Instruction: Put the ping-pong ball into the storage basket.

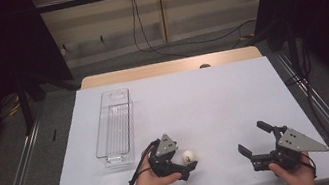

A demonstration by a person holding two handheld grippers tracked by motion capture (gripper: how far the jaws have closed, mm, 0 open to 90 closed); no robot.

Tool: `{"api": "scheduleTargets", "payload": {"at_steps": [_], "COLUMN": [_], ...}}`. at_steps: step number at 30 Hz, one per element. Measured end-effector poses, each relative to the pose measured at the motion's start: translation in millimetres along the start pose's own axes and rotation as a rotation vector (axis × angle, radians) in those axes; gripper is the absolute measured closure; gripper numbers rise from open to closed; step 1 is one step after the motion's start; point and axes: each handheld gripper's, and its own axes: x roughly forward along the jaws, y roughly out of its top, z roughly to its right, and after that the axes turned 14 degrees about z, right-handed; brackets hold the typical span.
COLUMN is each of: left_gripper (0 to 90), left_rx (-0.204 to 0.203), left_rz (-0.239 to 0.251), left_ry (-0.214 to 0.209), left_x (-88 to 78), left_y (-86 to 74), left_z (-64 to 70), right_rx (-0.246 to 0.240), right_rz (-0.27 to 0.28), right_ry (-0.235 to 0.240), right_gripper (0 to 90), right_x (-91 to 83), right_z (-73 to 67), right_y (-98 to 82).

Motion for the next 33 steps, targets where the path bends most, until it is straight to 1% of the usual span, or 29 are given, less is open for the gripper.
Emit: {"api": "scheduleTargets", "payload": {"at_steps": [1,2,3,4,5,7,8,9,10,11,13,14,17,18,19,21,22,26,27,30,33], "left_gripper": [6.3,6.4,6.5,6.7,7.1,7.9,8.3,8.7,9.3,9.7,10.1,10.7,12.7,12.9,13.3,13.7,13.9,15.5,15.6,16.3,17.0], "left_rx": [0.001,0.001,-0.002,0.001,-0.004,0.003,0.004,0.015,0.008,0.011,0.011,0.004,0.015,0.012,0.017,0.021,0.023,0.019,0.024,0.033,0.019], "left_rz": [0.001,-0.012,-0.011,-0.01,-0.004,-0.011,-0.007,-0.015,-0.017,-0.023,-0.023,-0.02,-0.019,-0.015,-0.015,-0.039,-0.032,-0.033,-0.046,-0.051,-0.04], "left_ry": [-0.002,-0.001,0.001,-0.003,0.0,0.007,0.003,0.003,0.008,0.003,0.005,0.006,-0.005,-0.006,-0.015,-0.005,-0.006,-0.01,-0.008,-0.021,-0.024], "left_x": [0.5,0.4,0.6,0.9,1.5,1.7,2.5,2.6,2.7,2.6,3.1,3.6,5.0,5.6,6.0,5.5,6.3,7.5,7.0,7.9,9.2], "left_y": [-0.1,0.1,0.0,-0.2,-0.4,-0.1,-0.3,-0.1,-0.3,-0.2,-0.2,-0.2,-0.2,-0.4,-0.6,0.5,0.3,0.7,1.0,1.1,1.0], "left_z": [0.1,0.6,0.8,0.5,1.0,1.0,0.9,0.6,1.5,1.3,1.3,1.8,1.9,2.2,1.8,2.9,3.0,4.1,4.0,3.4,3.9], "right_rx": [0.002,0.005,0.001,0.005,0.005,0.001,0.001,0.001,0.003,0.003,0.003,0.003,0.002,0.003,0.004,0.001,0.002,0.003,0.002,0.004,0.003], "right_rz": [0.001,0.002,-0.001,0.001,0.002,0.002,0.002,0.002,0.001,0.001,0.001,0.002,0.001,0.001,0.001,0.003,0.001,0.0,0.001,0.001,0.004], "right_ry": [-0.004,-0.007,-0.001,-0.007,-0.006,-0.003,-0.003,-0.003,-0.002,-0.003,-0.002,-0.002,-0.002,-0.002,-0.002,-0.002,0.001,0.002,0.0,0.0,0.001], "right_gripper": [1.7,1.7,1.7,1.7,1.7,1.7,1.7,1.7,1.7,1.7,1.7,1.7,1.8,1.8,1.8,1.8,1.8,1.8,1.8,1.8,1.8], "right_x": [0.1,0.1,-0.2,0.1,0.1,0.0,0.0,-0.1,-0.2,-0.2,-0.2,-0.3,-0.3,-0.2,-0.3,-0.3,-0.5,-0.5,-0.4,-0.4,-0.3], "right_z": [-0.1,-0.3,0.0,-0.2,-0.2,0.0,0.0,-0.1,-0.2,-0.1,0.0,0.0,0.1,0.1,0.0,0.2,0.3,0.2,0.1,-0.1,0.3], "right_y": [0.1,0.1,0.0,0.1,0.1,0.2,0.2,0.3,0.3,0.4,0.4,0.4,0.5,0.4,0.4,0.5,0.6,0.6,0.6,0.5,0.5]}}
